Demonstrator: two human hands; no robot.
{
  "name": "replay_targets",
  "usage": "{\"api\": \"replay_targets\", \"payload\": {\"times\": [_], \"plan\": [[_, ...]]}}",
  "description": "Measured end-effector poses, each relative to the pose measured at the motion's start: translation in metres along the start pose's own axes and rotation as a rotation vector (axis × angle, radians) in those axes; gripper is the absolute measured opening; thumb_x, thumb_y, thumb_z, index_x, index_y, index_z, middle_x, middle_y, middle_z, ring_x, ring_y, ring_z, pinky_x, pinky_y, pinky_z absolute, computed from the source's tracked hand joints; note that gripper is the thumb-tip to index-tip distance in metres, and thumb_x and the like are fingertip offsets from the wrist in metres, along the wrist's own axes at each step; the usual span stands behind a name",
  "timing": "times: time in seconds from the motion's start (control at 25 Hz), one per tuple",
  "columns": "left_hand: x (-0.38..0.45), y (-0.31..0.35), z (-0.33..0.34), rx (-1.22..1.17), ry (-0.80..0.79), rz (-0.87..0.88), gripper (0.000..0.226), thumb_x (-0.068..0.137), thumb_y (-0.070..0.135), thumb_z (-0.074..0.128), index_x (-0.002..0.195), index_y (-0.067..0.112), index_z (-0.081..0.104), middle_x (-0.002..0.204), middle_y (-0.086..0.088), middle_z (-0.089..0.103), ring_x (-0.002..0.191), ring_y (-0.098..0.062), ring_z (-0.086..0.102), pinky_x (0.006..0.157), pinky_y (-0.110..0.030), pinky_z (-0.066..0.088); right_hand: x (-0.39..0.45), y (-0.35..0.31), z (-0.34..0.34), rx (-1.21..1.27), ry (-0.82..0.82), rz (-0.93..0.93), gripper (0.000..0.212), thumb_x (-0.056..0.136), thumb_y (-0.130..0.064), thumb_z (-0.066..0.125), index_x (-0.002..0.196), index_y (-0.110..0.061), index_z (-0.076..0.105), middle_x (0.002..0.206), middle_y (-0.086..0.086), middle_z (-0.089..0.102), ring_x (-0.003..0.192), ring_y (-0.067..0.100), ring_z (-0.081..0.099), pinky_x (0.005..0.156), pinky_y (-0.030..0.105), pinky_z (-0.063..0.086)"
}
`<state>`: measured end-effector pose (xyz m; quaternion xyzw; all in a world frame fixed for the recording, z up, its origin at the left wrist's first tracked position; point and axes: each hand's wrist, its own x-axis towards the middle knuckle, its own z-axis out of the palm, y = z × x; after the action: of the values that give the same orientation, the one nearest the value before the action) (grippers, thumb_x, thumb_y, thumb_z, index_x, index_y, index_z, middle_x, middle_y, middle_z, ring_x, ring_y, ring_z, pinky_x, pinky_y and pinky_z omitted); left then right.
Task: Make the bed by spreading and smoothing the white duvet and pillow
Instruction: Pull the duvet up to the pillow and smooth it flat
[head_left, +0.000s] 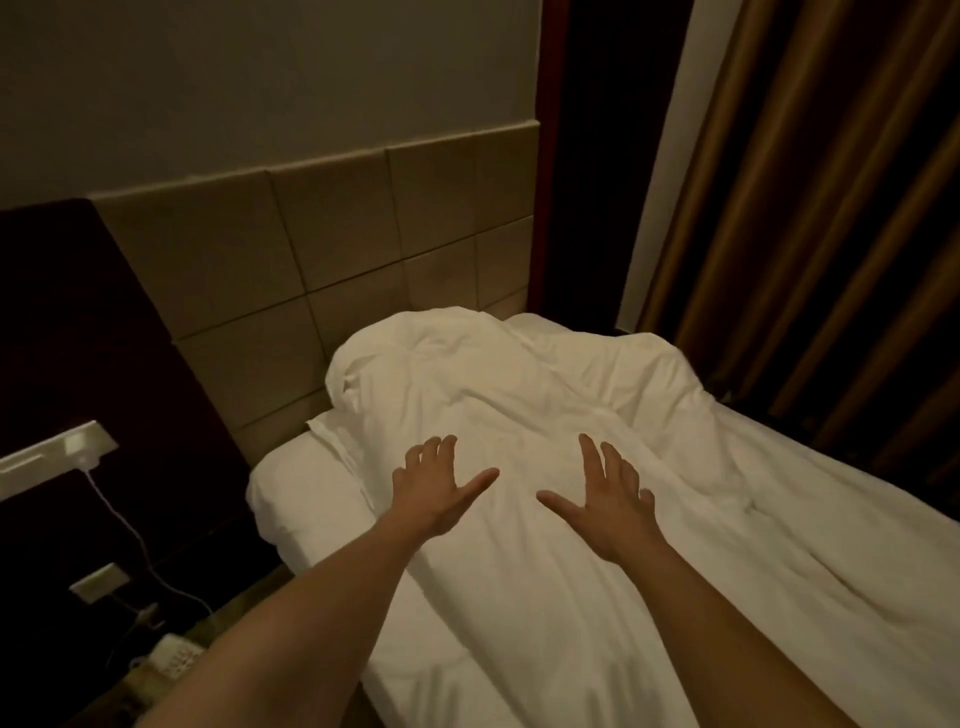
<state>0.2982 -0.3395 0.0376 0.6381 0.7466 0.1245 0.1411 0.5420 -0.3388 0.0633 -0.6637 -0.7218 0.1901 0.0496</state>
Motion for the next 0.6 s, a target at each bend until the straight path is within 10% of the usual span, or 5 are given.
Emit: {"api": "replay_targets", "payload": {"times": [0.44,0.6], "plan": [[0.244,-0.209,-0.04,-0.16,0.057,-0.319,0.107,0.08,0.088,0.042,0.156,0.015,0.023,0.159,-0.011,0.027,0.146,-0.035,0.022,0.117,-0.054,0.025,0.21,-0.2,0.117,-0.074,0.006,-0.066,0.104,0.077,-0.09,0.01,0.159,-0.03,-0.012,0.168,0.007,-0.003,0.153,0.033,0.003,0.118,0.06,0.017],[0.363,-0.261,-0.019,-0.108,-0.013,-0.219,0.116,0.072,0.094,0.043,0.159,0.023,0.013,0.165,-0.01,0.014,0.149,-0.037,0.013,0.119,-0.057,0.023,0.288,-0.26,0.181,-0.01,0.03,0.117,0.098,0.085,-0.089,0.016,0.151,-0.017,0.032,0.145,0.02,0.051,0.127,0.045,0.053,0.089,0.068,0.048]]}}
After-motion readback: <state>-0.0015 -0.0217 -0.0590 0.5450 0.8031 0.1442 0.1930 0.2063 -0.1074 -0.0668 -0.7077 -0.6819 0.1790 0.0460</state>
